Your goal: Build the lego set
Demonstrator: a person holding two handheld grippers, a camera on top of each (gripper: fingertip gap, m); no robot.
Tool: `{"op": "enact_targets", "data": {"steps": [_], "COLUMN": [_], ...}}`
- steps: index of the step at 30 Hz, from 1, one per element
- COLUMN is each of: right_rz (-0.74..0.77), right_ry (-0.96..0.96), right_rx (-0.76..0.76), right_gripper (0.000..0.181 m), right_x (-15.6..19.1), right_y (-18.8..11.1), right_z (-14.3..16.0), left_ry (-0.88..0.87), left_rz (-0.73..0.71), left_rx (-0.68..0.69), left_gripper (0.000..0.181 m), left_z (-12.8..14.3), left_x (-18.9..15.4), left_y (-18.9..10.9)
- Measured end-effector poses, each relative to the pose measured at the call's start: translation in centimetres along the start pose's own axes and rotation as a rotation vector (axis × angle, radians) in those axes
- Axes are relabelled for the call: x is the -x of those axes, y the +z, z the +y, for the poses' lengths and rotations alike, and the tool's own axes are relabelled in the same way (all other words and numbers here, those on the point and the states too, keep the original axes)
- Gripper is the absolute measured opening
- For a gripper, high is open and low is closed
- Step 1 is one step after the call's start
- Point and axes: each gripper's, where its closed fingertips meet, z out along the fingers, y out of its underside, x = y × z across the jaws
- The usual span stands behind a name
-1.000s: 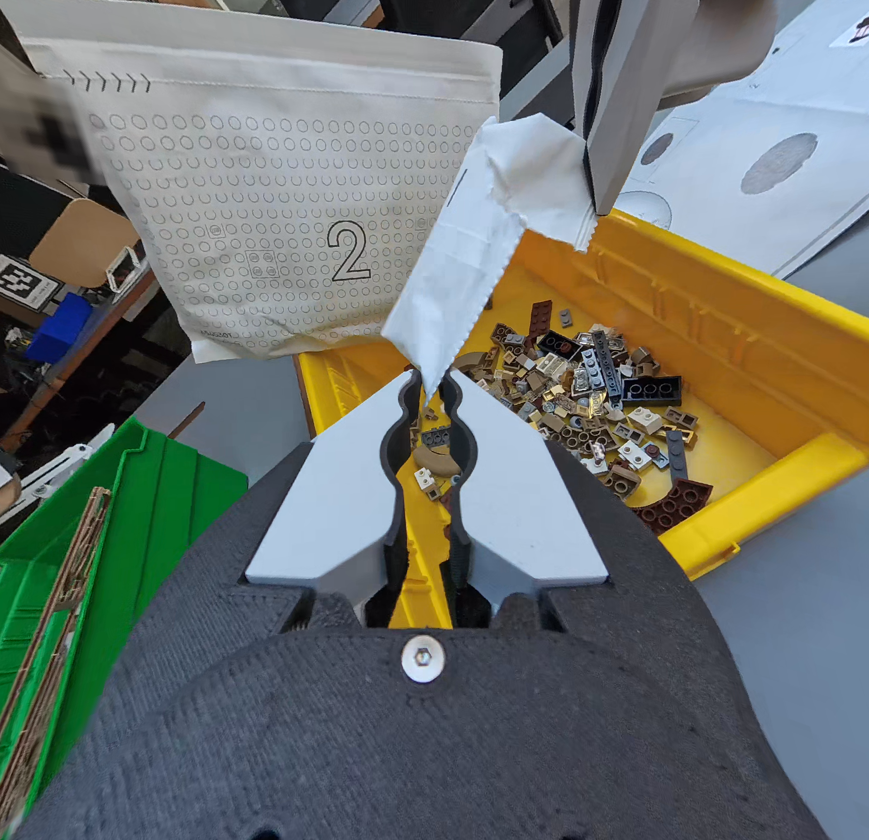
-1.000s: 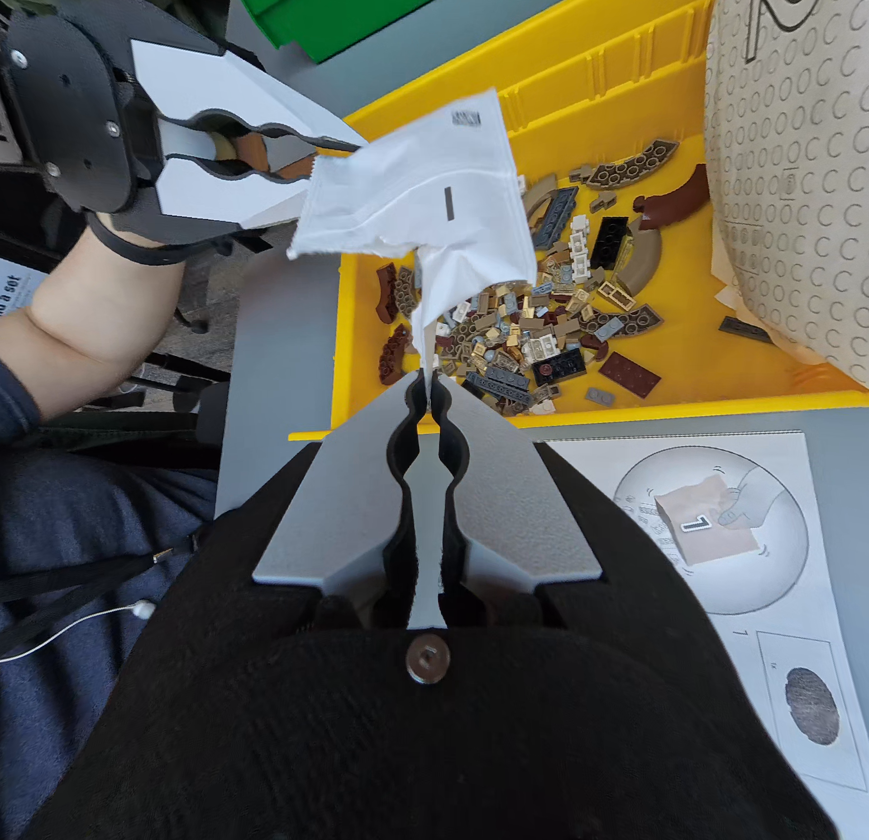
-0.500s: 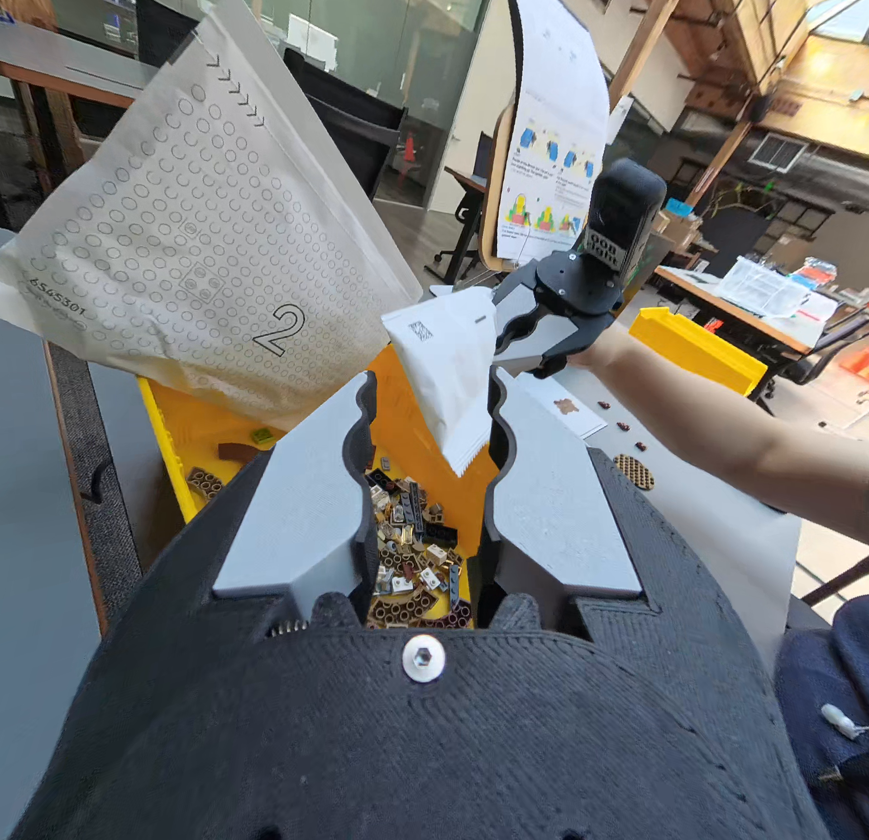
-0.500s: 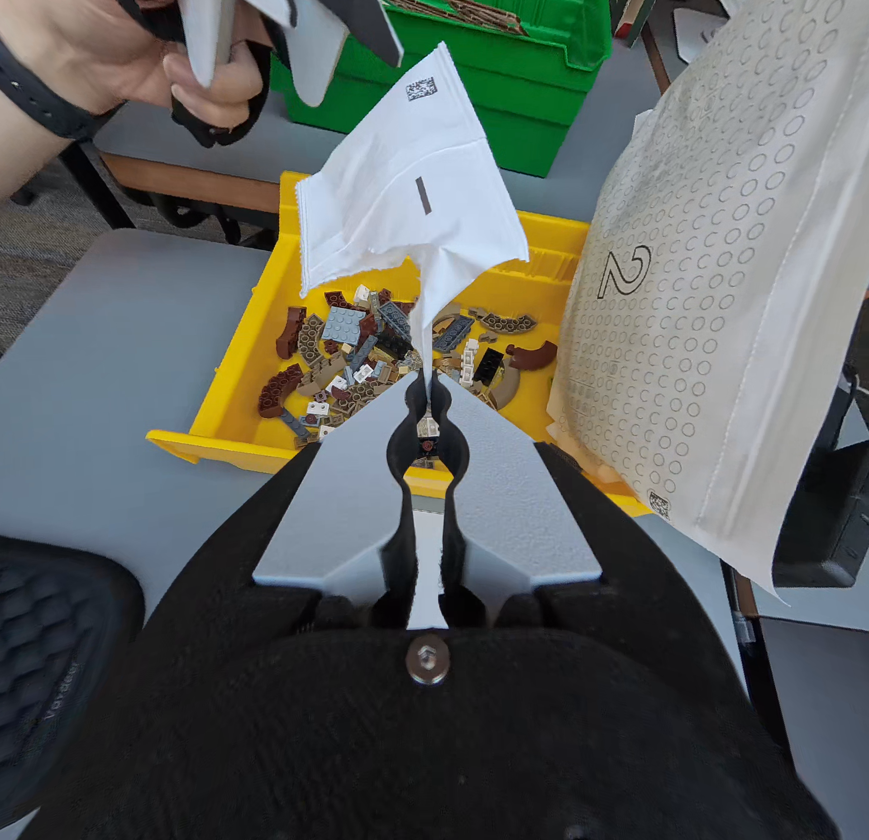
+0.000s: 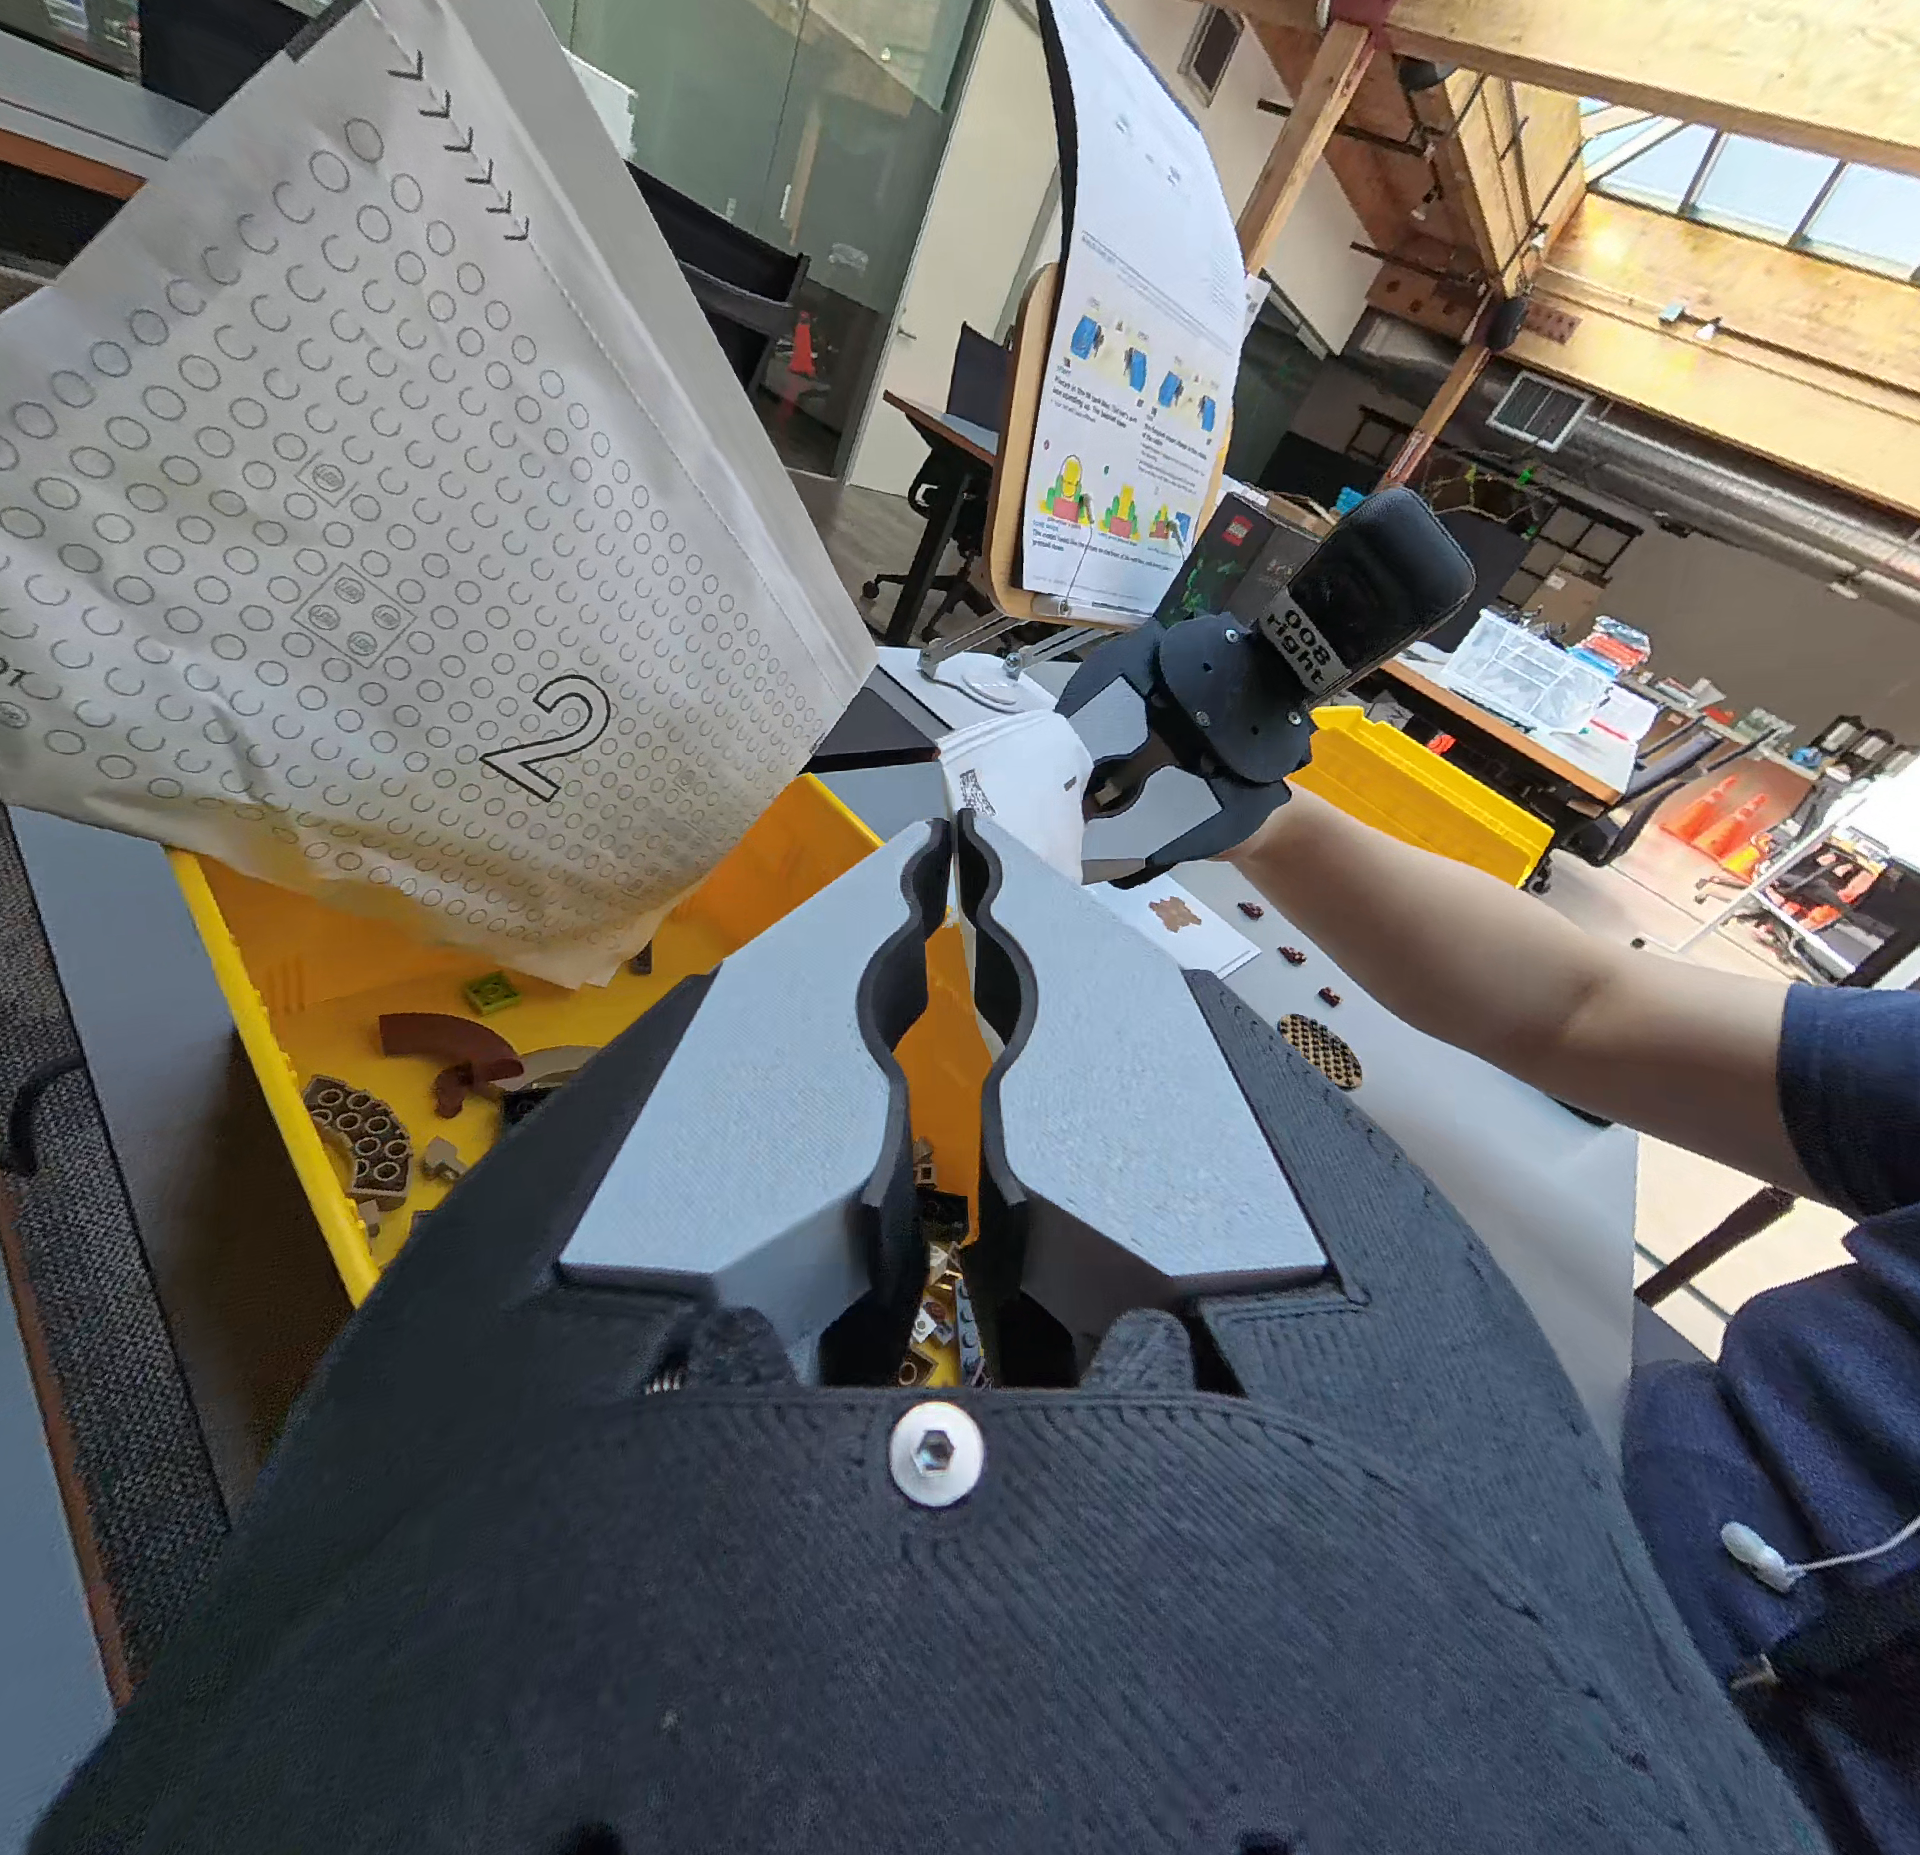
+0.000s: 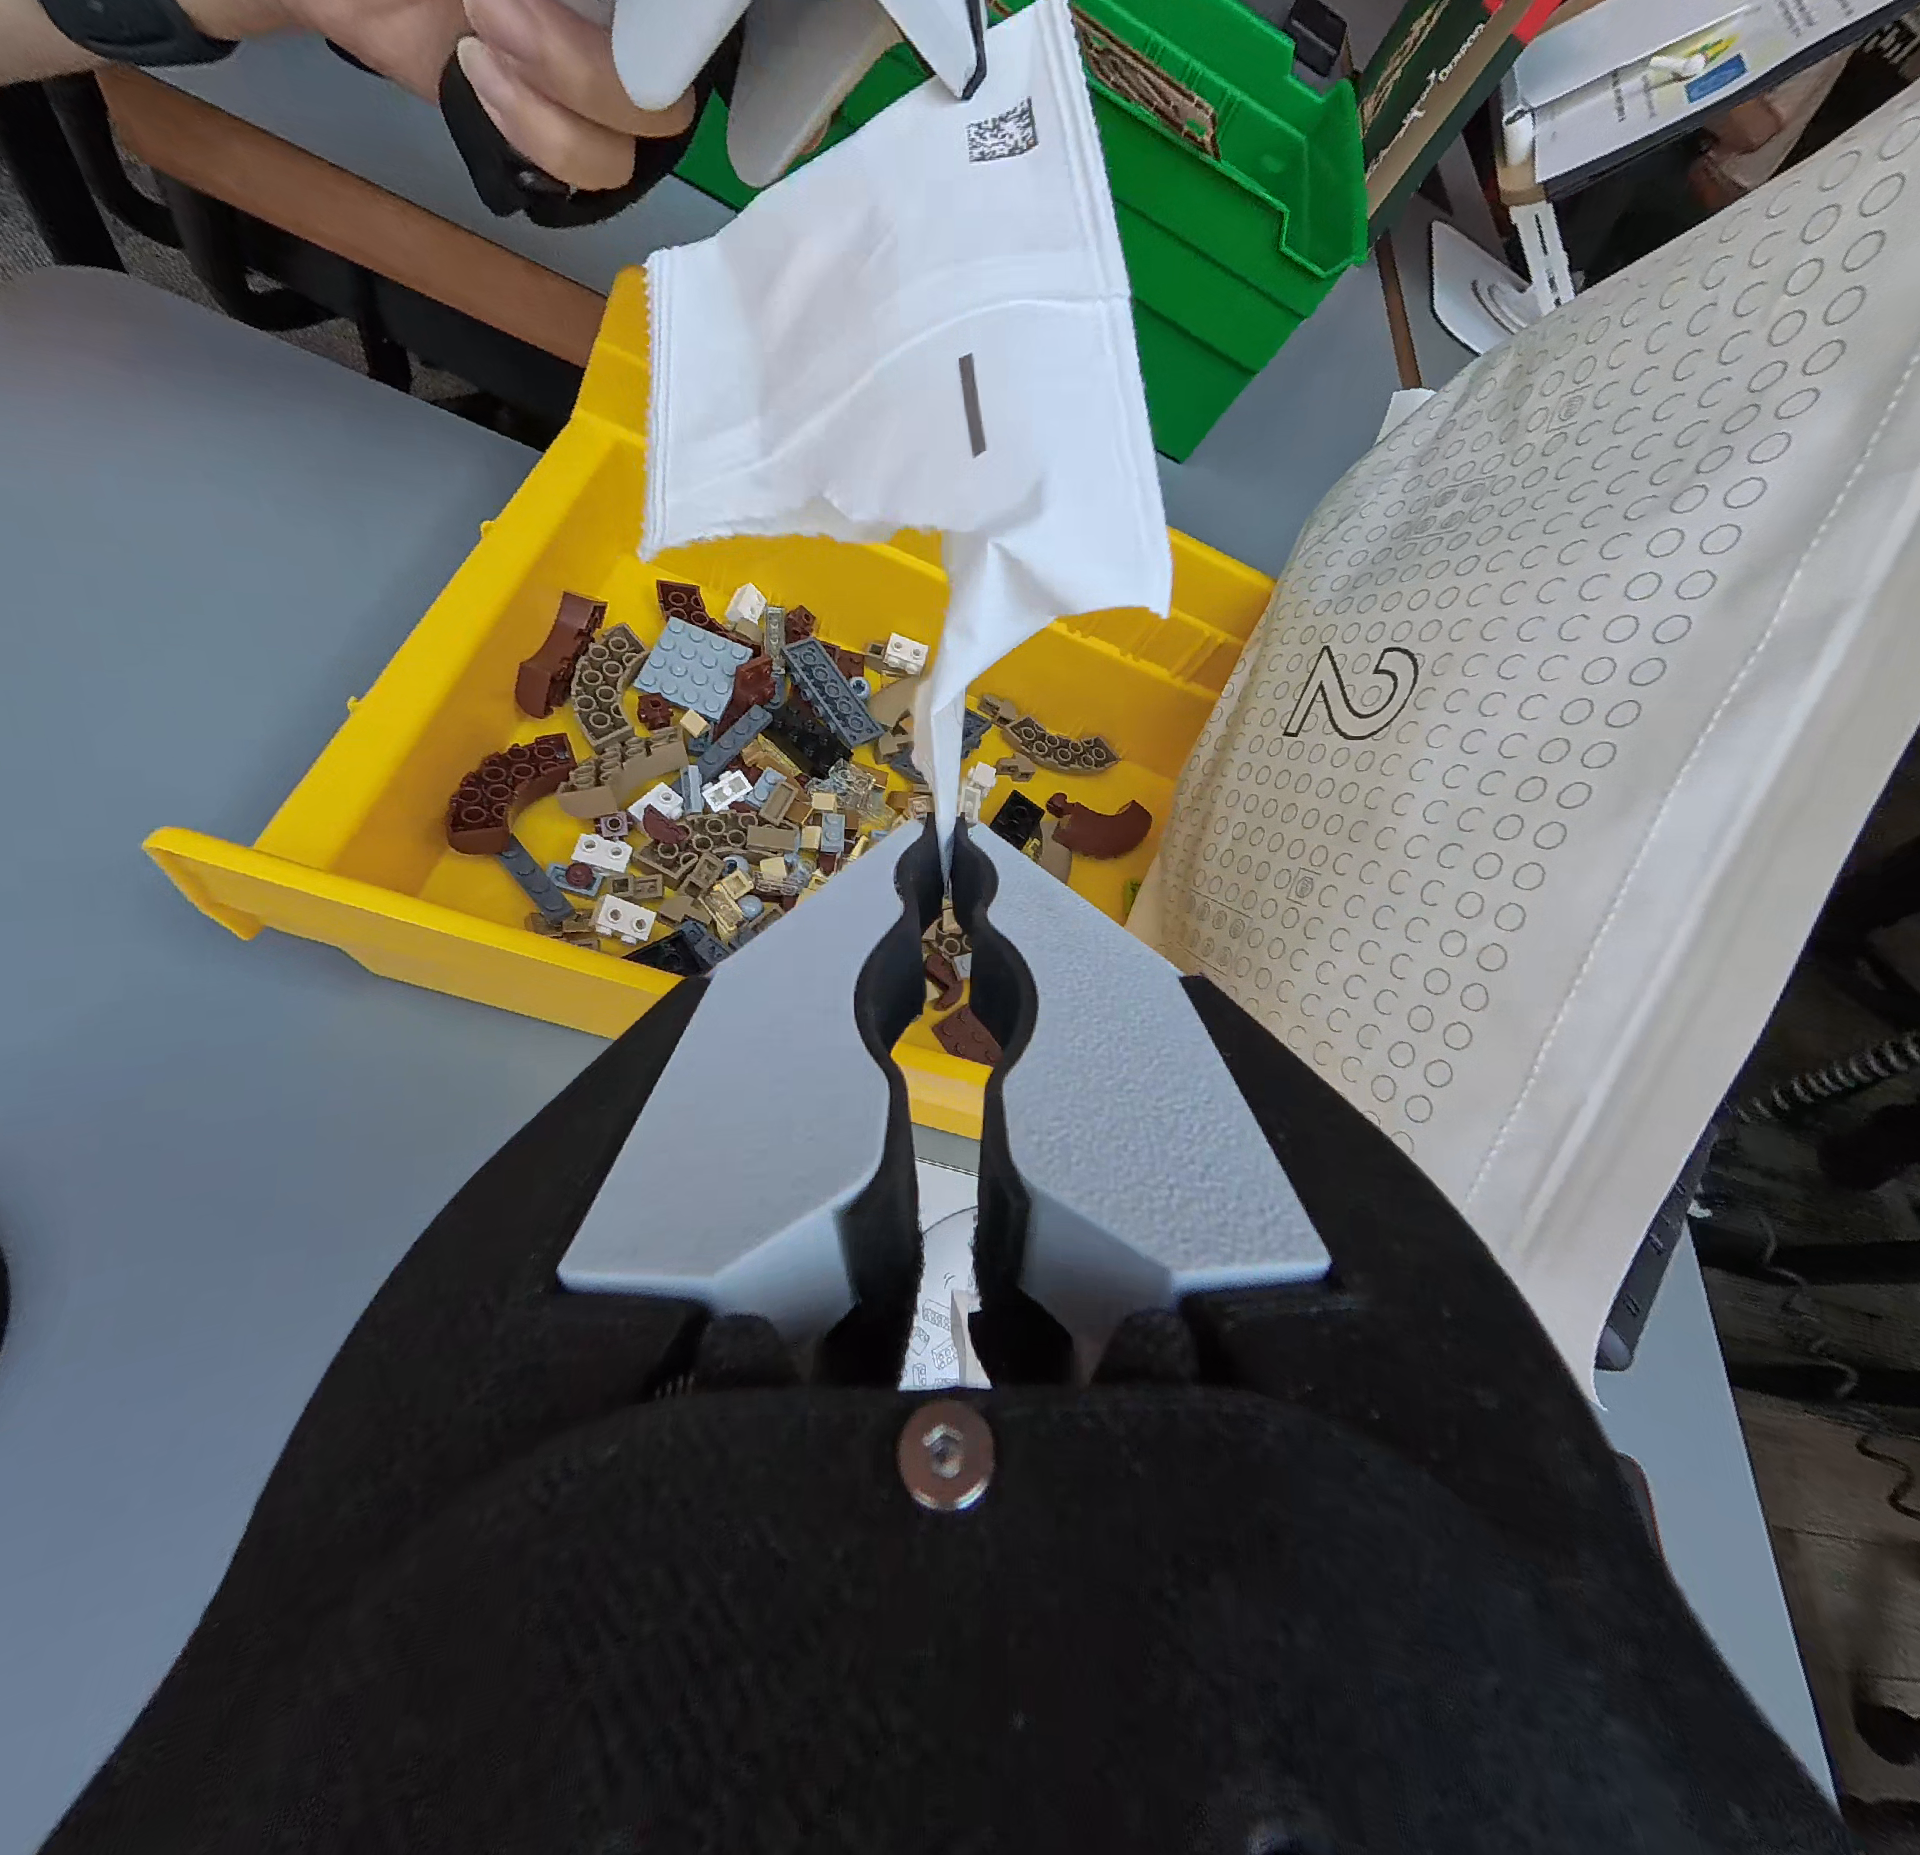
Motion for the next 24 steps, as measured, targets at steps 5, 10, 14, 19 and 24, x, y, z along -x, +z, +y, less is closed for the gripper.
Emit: {"op": "enact_targets", "data": {"steps": [5, 10, 14, 19, 24], "right_rz": [0.044, 0.044, 0.046, -0.005, -0.148], "right_ry": [-0.034, -0.094, -0.101, -0.005, 0.098], "right_rx": [0.017, 0.036, 0.066, 0.031, -0.052], "right_gripper": [0.000, 0.000, 0.001, 0.038, 0.038], "right_x": [-0.5, 0.0, 0.3, 0.5, 1.5], "right_y": [-0.1, 0.4, 0.9, -0.1, -1.9], "right_z": [0.3, -0.1, 0.3, 0.8, -1.1], "left_ry": [0.054, 0.026, 0.041, 0.180, 0.424], "left_rz": [-0.017, -0.008, 0.023, -0.035, -0.074], "left_rx": [0.024, 0.003, 0.027, 0.062, 0.161], "left_gripper": [0.000, 0.004, 0.000, 0.000, 0.000], "left_z": [0.9, 0.7, 1.2, 2.0, 3.7], "left_x": [-0.2, -0.3, -0.8, -0.9, -1.9], "left_y": [-0.4, -0.5, -0.5, -0.9, -0.9]}}
